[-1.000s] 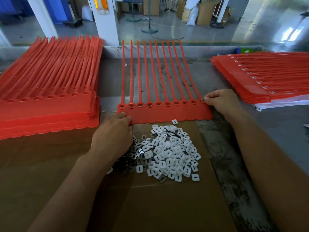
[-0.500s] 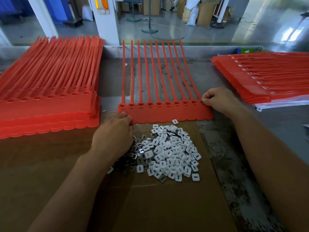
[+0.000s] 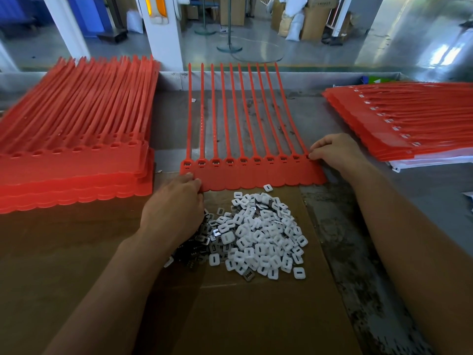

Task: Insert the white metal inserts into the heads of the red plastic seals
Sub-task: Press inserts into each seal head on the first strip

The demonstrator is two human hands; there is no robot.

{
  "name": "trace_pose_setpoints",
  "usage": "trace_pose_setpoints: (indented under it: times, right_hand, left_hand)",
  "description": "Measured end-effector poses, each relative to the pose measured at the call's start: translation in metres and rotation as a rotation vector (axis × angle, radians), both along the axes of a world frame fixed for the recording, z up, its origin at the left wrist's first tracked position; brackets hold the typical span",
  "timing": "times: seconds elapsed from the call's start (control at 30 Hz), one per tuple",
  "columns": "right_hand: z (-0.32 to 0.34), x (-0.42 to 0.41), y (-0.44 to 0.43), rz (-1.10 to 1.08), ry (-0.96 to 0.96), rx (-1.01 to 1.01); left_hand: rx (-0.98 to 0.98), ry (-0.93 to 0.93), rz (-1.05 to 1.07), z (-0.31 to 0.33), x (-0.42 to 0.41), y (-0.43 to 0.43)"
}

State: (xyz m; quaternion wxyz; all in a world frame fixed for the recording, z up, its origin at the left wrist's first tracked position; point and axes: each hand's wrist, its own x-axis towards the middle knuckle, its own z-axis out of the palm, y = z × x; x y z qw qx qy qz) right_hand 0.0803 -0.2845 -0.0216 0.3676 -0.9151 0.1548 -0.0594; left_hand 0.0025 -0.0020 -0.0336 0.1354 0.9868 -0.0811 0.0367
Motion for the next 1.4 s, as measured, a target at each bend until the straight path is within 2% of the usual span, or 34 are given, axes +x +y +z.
trace_pose_setpoints:
  times: [0.1,0.27,0.33,0.43,0.53,0.93,1.17,1.4]
  right_hand:
    - [-0.001,-0.002,0.000,0.002,-0.018,0.018]
    - [0.007,-0.020,0.018,0.055,-0.168,-0.088]
    - [0.016,-0.030,0.030,0.213,-0.152,-0.071]
    - [0.023,-0.043,0.049,0.545,-0.015,-0.134]
    - [0.017,-0.048,0.063,0.663,0.043,-0.234]
    - [0.008,-0.049,0.070,0.631,0.050,-0.288]
    - [0.021,-0.043,0.077,0.661,0.144,-0.297]
    - [0.029,-0.029,0.110,0.649,-0.015,-0.167]
  left_hand:
    - [-0.003,0.000,0.003,0.000,0.000,0.000]
    - [-0.009,-0.002,0.004,0.000,0.000,0.000]
    - [-0.009,-0.007,0.006,-0.001,0.001,0.001]
    - [-0.009,-0.012,0.004,-0.001,0.001,0.001]
    - [-0.007,-0.008,0.006,-0.001,0.000,0.001]
    - [-0.024,-0.022,0.010,-0.002,-0.001,0.001]
    - [-0.019,-0.009,0.010,0.000,0.000,0.000]
    - [-0.024,-0.017,-0.002,0.000,-0.001,0.000]
